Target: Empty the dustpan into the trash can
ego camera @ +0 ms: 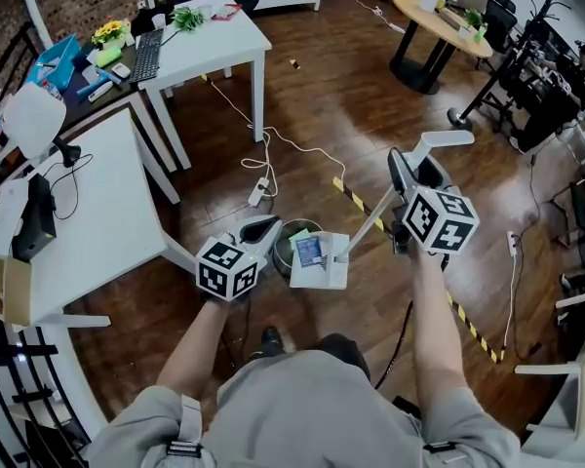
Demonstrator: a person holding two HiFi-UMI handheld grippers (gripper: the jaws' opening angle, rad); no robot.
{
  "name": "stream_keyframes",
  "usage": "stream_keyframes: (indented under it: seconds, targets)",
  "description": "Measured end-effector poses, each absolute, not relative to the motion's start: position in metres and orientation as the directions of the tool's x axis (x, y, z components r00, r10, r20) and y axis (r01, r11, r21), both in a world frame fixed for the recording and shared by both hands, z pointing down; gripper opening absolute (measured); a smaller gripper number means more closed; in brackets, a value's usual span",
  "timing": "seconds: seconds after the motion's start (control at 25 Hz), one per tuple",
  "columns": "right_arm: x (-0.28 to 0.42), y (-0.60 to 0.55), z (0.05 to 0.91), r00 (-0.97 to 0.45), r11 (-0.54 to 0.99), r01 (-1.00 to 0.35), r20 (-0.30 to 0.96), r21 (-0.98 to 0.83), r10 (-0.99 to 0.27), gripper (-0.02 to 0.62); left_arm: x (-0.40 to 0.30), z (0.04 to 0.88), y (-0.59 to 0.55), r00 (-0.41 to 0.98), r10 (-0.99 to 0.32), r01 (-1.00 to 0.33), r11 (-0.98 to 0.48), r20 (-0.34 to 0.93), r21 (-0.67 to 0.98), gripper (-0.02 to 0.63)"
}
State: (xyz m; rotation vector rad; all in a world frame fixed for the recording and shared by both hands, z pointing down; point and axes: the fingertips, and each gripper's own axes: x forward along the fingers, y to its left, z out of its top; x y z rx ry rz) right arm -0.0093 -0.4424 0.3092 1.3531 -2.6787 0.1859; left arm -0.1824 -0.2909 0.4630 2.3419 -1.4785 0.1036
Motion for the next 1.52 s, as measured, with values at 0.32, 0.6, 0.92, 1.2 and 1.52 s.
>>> stream_keyframes:
  seconds: [0.32,0.6,0.92,1.2,1.52]
  targets:
    - [-0.053,-0.503,0.325,-0.596,0.601,-0.799,0.174,-0.028,-0.784,0.213,-0.195,0.472,-0.326,0.415,-0.870,-0.896,-0.340,0.266,0.284,0.005]
    - [-0.111,-0.549,0.334,-0.632,0.643,-0.765,0.142,0.042,-0.762,0.212,-0.211,0.454,-0.354,0.347,-0.897,-0.929,-0.288,0.275,0.233,0.005]
    - [-0.189,-0.542,0.337,-0.646,0.664,-0.738,0.158,0.120,-0.747,0.212,-0.270,0.459,-0.350,0.316,-0.912,-0.932,-0.249,0.260,0.262,0.005]
    - [-0.263,-0.504,0.334,-0.626,0.646,-0.727,0.161,0.233,-0.763,0.212,-0.340,0.452,-0.322,0.318,-0.922,-0.925,-0.252,0.218,0.285,0.005]
    - [-0.343,-0.464,0.347,-0.635,0.658,-0.681,0.190,0.321,-0.749,0.212,-0.393,0.453,-0.286,0.298,-0.933,-0.923,-0.228,0.202,0.311,0.005]
